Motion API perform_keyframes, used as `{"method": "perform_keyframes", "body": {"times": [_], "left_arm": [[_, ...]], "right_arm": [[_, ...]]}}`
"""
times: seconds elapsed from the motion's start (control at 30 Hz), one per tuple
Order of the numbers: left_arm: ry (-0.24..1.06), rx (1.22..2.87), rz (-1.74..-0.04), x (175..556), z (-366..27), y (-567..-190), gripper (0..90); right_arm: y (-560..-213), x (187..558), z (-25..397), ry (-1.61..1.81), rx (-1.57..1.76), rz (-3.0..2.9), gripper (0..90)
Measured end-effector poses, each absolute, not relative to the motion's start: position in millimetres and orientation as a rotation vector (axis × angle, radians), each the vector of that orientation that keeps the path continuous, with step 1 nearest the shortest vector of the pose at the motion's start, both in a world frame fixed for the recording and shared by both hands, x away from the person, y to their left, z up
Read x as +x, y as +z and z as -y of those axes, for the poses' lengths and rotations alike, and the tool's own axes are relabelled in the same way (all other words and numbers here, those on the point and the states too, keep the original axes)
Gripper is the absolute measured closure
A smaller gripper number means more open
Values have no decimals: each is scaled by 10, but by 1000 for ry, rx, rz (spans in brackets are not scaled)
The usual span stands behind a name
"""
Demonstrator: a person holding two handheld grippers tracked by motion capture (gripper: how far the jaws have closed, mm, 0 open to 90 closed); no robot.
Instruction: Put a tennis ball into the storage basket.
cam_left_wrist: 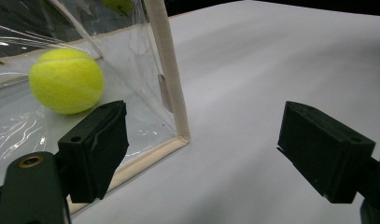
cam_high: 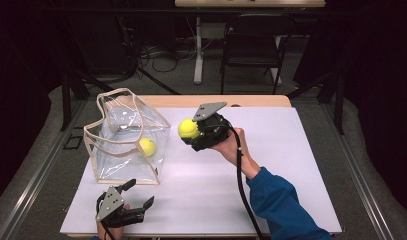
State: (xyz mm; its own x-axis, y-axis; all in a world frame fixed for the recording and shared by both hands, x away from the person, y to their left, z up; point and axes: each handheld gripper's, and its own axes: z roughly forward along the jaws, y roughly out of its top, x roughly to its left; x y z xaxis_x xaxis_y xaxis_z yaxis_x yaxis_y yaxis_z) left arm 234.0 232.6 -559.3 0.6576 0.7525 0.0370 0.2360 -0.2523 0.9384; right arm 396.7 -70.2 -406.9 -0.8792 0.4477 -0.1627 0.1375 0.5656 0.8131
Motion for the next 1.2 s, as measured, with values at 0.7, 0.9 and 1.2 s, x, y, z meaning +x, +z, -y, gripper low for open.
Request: {"method": "perform_keyframes", "body": {"times": [0.7,0.9,1.2], "left_arm": [[601,1798,-790,2337,-2333,-5590,160],[601,1798,-792,2341,-2335,-5591,160],[599,1796,-791,2339,-2336,-5591,160]], "right_arm": [[-3935,4016,658,1265,475,-2427,259],[-3893,4030,627,1270,462,-2423,259],[-3861,4047,605,1282,462,-2418,259]]}}
